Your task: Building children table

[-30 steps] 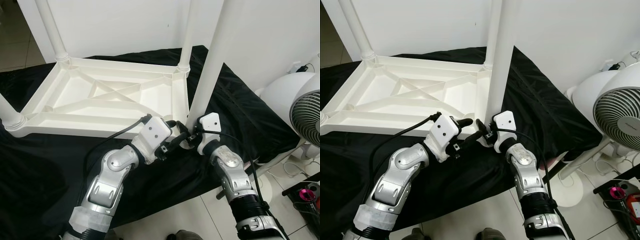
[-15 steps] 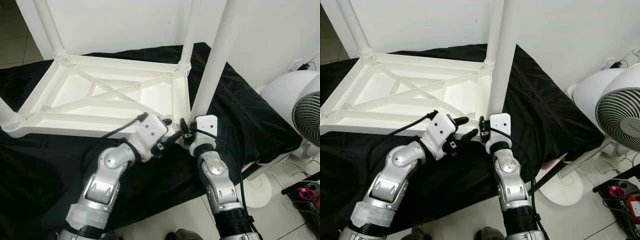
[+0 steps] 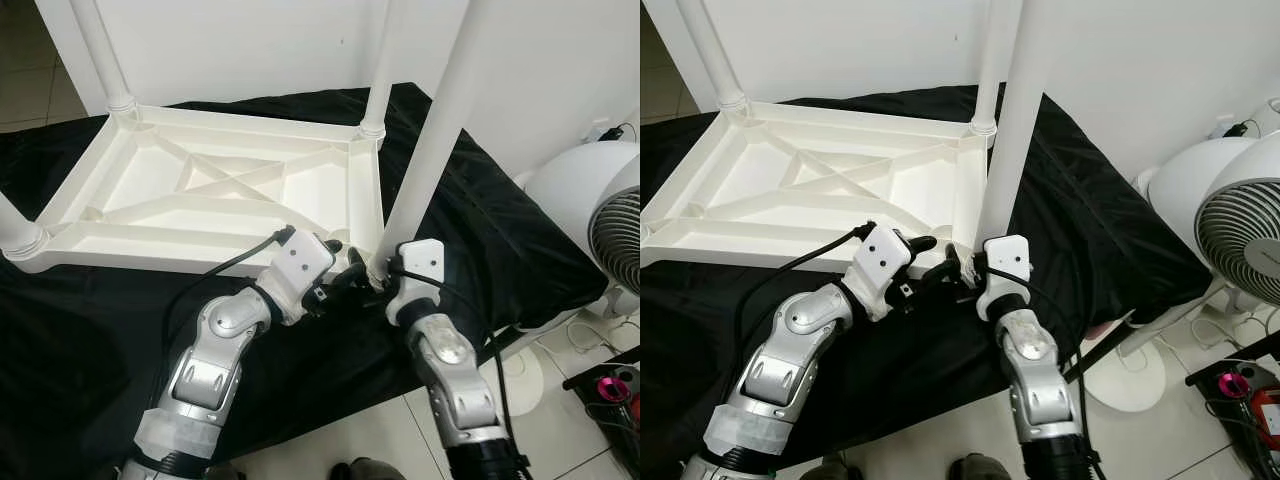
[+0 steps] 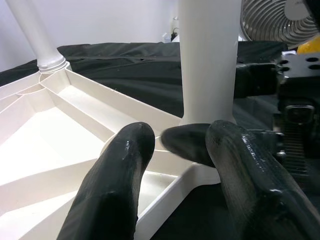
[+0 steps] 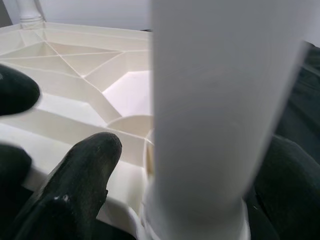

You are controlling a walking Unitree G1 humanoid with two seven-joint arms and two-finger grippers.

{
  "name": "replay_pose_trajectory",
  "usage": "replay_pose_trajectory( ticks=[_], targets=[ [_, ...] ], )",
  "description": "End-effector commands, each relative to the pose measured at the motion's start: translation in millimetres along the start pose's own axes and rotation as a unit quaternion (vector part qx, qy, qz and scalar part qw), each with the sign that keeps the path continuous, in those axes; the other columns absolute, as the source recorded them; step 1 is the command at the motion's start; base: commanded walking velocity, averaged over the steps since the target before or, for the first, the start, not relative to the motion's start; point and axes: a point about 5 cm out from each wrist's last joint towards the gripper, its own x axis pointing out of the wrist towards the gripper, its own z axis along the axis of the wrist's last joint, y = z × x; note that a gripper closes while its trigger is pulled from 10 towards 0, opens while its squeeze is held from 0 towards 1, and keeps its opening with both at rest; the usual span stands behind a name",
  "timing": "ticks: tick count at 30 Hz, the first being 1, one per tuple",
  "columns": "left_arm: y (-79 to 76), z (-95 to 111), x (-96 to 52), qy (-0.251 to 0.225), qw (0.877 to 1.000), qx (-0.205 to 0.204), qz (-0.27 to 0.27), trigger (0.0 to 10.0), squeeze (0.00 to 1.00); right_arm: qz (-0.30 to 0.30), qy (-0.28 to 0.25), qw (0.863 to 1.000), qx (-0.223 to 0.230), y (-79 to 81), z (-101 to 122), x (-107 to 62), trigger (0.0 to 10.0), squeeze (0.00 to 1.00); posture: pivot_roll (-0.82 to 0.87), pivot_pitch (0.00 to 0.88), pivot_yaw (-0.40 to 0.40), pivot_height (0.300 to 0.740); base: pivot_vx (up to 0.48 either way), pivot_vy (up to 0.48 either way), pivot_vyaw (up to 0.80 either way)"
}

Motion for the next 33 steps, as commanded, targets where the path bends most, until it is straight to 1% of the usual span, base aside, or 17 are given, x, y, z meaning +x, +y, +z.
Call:
replay_pose_trajectory(
  ticks=[1,2,3,4,7,8,11,14,15,17,19,20,23,26,27,28,33],
  targets=[
    [3.2,-1.4,-1.5,0.004,0.999,-0.006,0.046,10.0,0.00,0.004,0.001,1.000,0.008,-1.5,0.1,-2.0,10.0,1.00,-0.09,0.039,-0.040,0.740,0.000,0.000,0.00],
    [0.7,0.0,-1.8,0.000,0.999,-0.014,0.033,10.0,0.00,0.064,0.010,0.998,-0.011,-8.8,-1.0,-8.9,10.0,0.00,-0.09,0.036,-0.033,0.740,0.000,0.000,0.00],
    [0.7,0.0,-1.8,0.000,0.999,-0.014,0.033,10.0,0.00,0.064,0.010,0.998,-0.011,-8.8,-1.0,-8.9,10.0,0.00,-0.09,0.036,-0.033,0.740,0.000,0.000,0.00],
    [-0.1,1.5,-2.0,-0.004,0.999,-0.020,0.025,10.0,0.00,0.095,0.009,0.995,-0.026,-13.8,-0.3,-10.7,10.0,0.00,-0.09,0.036,-0.033,0.740,0.000,0.000,0.00],
    [-0.5,2.5,-2.1,-0.006,0.999,-0.024,0.020,10.0,0.00,0.115,0.008,0.993,-0.036,-17.2,0.5,-12.0,10.0,0.00,-0.09,0.036,-0.033,0.740,0.000,0.000,0.00],
    [0.2,4.5,-3.0,-0.009,1.000,-0.024,0.016,10.0,0.00,0.135,0.010,0.990,-0.047,-23.5,0.6,-10.5,10.0,0.00,-0.08,0.025,-0.025,0.740,0.000,0.000,0.00],
    [1.6,7.6,-6.2,-0.011,1.000,-0.019,0.005,10.0,0.00,0.168,0.017,0.984,-0.063,-33.4,1.0,-6.2,10.0,0.00,-0.07,0.021,-0.025,0.740,0.000,0.000,0.00],
    [1.9,8.3,-7.0,-0.011,1.000,-0.018,0.003,10.0,0.00,0.176,0.019,0.982,-0.066,-35.6,1.2,-5.2,10.0,0.00,-0.07,0.021,-0.025,0.740,0.000,0.000,0.00],
    [2.0,8.3,-9.5,-0.009,1.000,-0.020,-0.005,10.0,0.00,0.195,0.024,0.977,-0.076,-37.2,-0.1,-1.2,10.0,0.00,-0.06,0.007,-0.023,0.740,0.000,0.000,0.00],
    [2.0,8.2,-11.1,-0.008,1.000,-0.022,-0.010,10.0,0.00,0.208,0.028,0.974,-0.083,-38.2,-1.1,1.4,10.0,0.00,-0.06,0.007,-0.023,0.740,0.000,0.000,0.00],
    [-0.6,8.8,-13.6,-0.003,0.999,-0.021,-0.026,10.0,0.00,0.235,0.039,0.966,-0.100,-42.2,-3.1,12.9,10.0,0.00,-0.05,0.000,-0.025,0.740,0.000,0.000,0.00],
    [-0.6,8.8,-13.6,-0.003,0.999,-0.021,-0.026,10.0,0.00,0.235,0.039,0.966,-0.100,-42.2,-3.1,12.9,10.0,0.00,-0.05,0.000,-0.025,0.740,0.000,0.000,0.00],
    [-2.5,9.9,-13.1,-0.001,0.999,-0.018,-0.032,10.0,0.00,0.258,0.051,0.957,-0.121,-45.4,-3.9,28.6,10.0,0.00,-0.04,0.000,-0.027,0.740,0.000,0.000,0.00],
    [-2.7,10.6,-12.8,-0.002,0.999,-0.017,-0.032,10.0,0.00,0.270,0.055,0.952,-0.131,-44.5,-4.0,36.2,10.0,0.00,-0.03,0.000,-0.027,0.740,0.000,0.000,0.00],
    [-3.1,11.3,-12.7,-0.002,0.999,-0.017,-0.032,10.0,0.00,0.282,0.058,0.948,-0.133,-43.2,-5.2,41.0,3.0,0.00,-0.03,0.000,-0.027,0.740,0.000,0.000,0.00],
    [-3.6,12.0,-12.5,-0.003,0.999,-0.016,-0.032,10.0,0.00,0.291,0.061,0.945,-0.133,-41.1,-6.4,44.8,0.0,0.00,-0.02,0.000,-0.029,0.740,0.000,0.000,0.00],
    [-4.4,13.4,-12.8,-0.003,0.999,-0.015,-0.031,10.0,0.00,0.307,0.066,0.941,-0.126,-36.0,-10.2,49.0,0.0,0.00,-0.02,0.000,-0.035,0.740,0.000,0.000,0.00]
  ],
)
